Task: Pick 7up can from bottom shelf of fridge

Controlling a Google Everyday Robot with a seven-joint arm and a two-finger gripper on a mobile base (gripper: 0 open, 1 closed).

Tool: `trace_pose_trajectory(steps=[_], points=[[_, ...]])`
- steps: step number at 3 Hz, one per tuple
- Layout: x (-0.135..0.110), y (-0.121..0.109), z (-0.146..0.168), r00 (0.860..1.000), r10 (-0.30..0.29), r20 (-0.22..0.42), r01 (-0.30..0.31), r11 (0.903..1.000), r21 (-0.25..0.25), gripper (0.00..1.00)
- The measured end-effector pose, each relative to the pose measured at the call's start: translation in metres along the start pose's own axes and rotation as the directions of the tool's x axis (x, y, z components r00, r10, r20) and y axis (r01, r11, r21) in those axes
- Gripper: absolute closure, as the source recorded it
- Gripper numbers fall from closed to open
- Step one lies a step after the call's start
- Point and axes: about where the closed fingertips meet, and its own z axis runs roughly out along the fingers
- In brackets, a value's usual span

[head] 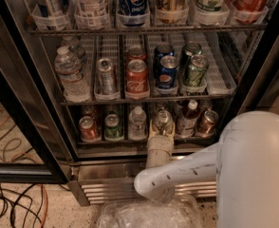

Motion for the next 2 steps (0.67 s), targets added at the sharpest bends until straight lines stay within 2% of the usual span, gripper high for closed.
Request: trace_pose_trajectory(steps=[1, 2], points=[[-0.027, -0.012, -0.009, 0.998, 0.051, 0.036, -0.05, 0.9986, -0.018, 1.0], [-0.05, -0.016, -0.021, 0.994, 0.104, 0.032, -0.101, 0.9911, -0.087, 1.0]])
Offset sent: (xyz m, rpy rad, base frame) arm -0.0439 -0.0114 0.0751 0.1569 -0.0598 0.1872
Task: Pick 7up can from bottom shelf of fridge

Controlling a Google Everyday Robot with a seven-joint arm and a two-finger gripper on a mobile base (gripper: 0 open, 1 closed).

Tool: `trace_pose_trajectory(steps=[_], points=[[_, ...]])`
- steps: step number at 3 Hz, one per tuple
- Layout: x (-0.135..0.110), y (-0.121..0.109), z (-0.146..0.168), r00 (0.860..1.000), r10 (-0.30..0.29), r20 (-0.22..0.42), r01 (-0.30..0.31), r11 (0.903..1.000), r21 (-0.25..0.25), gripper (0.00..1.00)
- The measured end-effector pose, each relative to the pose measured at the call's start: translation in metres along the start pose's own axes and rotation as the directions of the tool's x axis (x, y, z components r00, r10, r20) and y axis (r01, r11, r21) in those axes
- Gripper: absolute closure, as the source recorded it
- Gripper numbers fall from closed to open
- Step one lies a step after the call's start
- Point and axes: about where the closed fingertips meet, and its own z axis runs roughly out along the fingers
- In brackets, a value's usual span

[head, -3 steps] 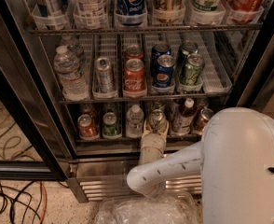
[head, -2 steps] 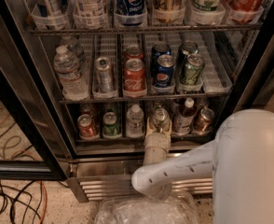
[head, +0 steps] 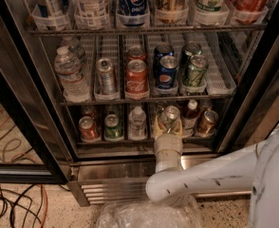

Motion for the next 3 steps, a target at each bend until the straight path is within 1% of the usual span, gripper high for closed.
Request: trace_pose_trajectory(steps=[1, 2, 3], points=[[-0.019, 0.003, -0.019, 0.997, 0.067, -0.036, -0.072, 0.9876, -0.139, 1.0], [-0.027, -0.002, -0.035, 0.984, 0.13, -0.118, -0.158, 0.949, -0.273, 1.0], [-0.026, -0.016, -0.05, 0.961, 0.168, -0.221, -0.237, 0.9099, -0.34, 1.0]])
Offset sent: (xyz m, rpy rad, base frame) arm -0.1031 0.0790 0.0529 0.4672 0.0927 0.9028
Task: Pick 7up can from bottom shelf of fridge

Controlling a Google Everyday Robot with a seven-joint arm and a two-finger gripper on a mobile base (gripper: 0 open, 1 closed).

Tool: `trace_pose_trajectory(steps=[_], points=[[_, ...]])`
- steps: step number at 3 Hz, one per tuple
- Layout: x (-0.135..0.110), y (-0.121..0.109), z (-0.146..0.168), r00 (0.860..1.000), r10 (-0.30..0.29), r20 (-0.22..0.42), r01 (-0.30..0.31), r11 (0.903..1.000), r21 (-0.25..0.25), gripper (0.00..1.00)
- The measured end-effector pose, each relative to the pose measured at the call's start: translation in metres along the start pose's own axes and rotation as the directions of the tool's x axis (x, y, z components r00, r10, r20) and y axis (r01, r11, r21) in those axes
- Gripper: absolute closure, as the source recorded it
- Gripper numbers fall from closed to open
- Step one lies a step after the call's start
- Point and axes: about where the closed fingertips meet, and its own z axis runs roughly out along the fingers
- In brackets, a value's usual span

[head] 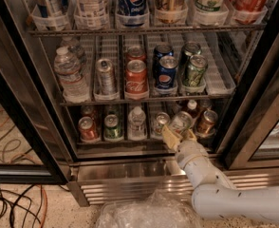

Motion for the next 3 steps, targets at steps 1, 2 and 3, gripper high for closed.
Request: trace_pose_trajectory(steps=[1, 2, 3], points=[[-0.001, -0.01, -0.01, 0.995, 0.089, -0.043, -0.091, 0.9942, -0.057, 1.0], [-0.002, 0.008, -0.011, 0.991, 0.122, -0.055, -0.128, 0.9843, -0.122, 1.0], [-0.002, 0.008, -0.011, 0.991, 0.122, -0.055, -0.127, 0.9843, -0.122, 1.0]])
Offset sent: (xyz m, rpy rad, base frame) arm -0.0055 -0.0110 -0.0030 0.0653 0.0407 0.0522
